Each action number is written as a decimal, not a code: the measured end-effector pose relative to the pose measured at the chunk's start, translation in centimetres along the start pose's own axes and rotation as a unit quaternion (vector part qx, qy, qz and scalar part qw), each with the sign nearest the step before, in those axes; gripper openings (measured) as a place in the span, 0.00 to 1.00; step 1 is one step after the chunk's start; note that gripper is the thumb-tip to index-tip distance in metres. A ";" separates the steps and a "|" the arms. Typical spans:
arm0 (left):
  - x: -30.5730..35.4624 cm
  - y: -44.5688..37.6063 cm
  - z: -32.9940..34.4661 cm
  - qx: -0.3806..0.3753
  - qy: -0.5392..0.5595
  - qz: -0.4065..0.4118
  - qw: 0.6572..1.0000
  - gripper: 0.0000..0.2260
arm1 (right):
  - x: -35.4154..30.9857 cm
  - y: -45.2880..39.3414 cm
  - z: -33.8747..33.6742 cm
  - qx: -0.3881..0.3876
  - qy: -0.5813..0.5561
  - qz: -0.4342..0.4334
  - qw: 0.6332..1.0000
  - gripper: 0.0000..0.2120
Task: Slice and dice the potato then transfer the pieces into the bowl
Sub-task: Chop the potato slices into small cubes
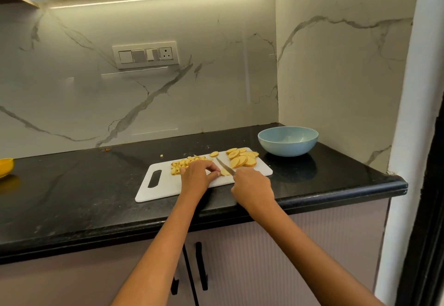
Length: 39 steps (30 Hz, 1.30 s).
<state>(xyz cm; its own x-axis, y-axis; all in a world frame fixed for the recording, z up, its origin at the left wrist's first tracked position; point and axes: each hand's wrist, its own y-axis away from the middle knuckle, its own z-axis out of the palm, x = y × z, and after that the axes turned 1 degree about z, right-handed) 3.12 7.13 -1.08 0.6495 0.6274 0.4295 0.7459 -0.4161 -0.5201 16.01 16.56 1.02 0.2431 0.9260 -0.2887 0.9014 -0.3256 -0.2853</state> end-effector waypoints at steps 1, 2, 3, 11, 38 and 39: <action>0.0 -0.1 0.0 0.002 0.000 0.000 1.000 0.02 | 0.5 -0.1 0.0 0.008 -0.023 0.013 1.000 0.11; 0.0 -0.1 0.0 0.004 -0.002 0.000 1.000 0.02 | 1.0 -0.3 0.1 0.020 -0.042 0.026 0.999 0.10; 0.0 -0.2 0.1 0.007 -0.005 0.000 1.000 0.02 | 1.5 -0.5 0.1 0.034 -0.062 0.037 0.997 0.10; 0.9 -2.9 -0.5 -0.211 -0.107 0.105 0.966 0.14 | 3.2 -2.9 0.2 0.119 -0.153 0.027 0.981 0.14; -1.1 0.3 -1.2 -0.018 0.032 0.018 0.999 0.07 | 0.1 0.5 -0.4 0.018 0.029 0.022 0.999 0.10; -1.0 0.4 -1.2 -0.023 0.031 0.016 0.999 0.07 | -0.1 0.5 -0.4 0.017 0.033 0.022 0.999 0.11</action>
<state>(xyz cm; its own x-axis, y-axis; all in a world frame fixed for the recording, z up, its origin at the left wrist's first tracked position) 2.90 5.54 -0.81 0.6802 0.5716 0.4588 0.7294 -0.4661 -0.5007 16.55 16.39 1.23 0.3059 0.9211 -0.2409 0.8769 -0.3711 -0.3054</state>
